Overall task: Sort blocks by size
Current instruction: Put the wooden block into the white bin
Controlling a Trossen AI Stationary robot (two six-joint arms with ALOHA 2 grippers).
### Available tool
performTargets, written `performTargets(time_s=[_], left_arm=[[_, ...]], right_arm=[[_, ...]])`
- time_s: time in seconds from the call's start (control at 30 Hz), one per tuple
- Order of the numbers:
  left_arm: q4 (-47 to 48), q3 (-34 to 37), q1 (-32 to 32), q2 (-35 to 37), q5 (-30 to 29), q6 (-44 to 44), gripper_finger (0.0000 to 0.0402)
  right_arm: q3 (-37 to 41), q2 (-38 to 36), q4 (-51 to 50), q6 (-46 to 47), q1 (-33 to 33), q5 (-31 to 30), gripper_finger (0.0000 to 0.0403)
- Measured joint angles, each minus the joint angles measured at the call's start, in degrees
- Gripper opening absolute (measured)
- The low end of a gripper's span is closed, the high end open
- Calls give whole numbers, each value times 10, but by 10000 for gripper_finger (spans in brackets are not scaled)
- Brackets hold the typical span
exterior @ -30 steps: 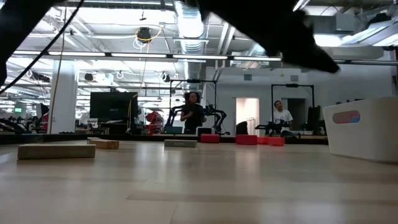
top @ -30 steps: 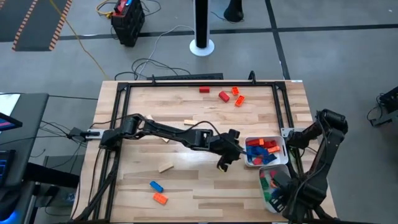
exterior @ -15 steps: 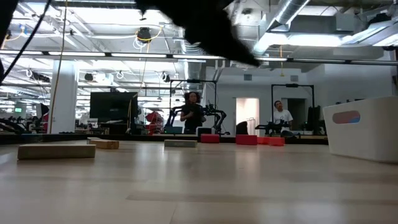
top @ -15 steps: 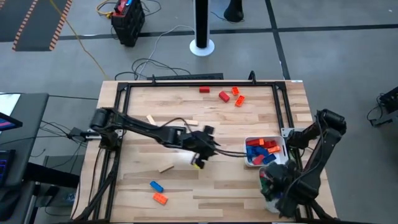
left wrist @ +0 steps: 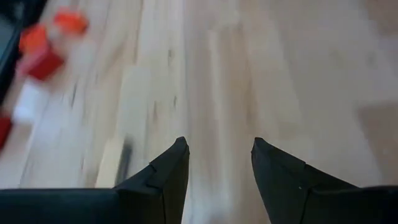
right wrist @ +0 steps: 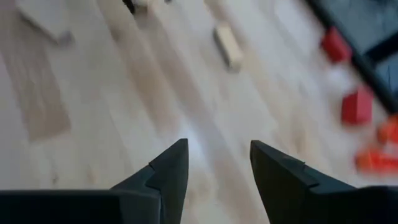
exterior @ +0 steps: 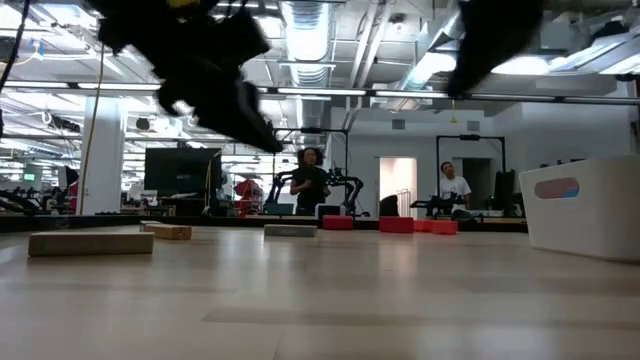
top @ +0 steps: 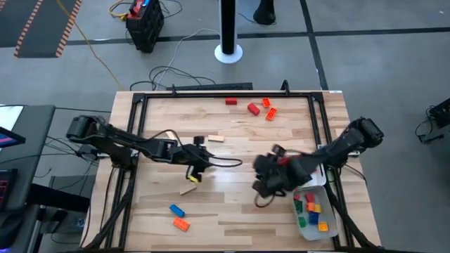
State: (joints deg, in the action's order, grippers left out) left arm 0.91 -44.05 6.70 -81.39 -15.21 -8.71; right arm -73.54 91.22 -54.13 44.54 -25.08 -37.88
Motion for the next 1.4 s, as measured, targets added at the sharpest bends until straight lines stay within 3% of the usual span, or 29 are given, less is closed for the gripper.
performTargets(time_s=[0.13,0.23,0.4,0.53,0.83,1.1,1.4], left_arm=[[74,30,-1,46,-59,63,164],[113,53,-1,75,-63,99,164],[225,63,0,104,-65,138,164],[292,64,-3,98,-65,106,164],[281,63,-49,32,-60,8,164],[270,61,-90,-21,-28,-20,160],[240,60,-94,-21,-26,-19,59]], right_arm=[[8,1,133,-150,62,-8,204],[33,3,227,-230,95,10,210],[94,10,353,-278,118,69,212],[137,26,441,-286,113,86,211],[141,39,456,-315,94,93,211],[141,34,447,-324,85,96,211],[141,34,436,-304,74,96,210]])
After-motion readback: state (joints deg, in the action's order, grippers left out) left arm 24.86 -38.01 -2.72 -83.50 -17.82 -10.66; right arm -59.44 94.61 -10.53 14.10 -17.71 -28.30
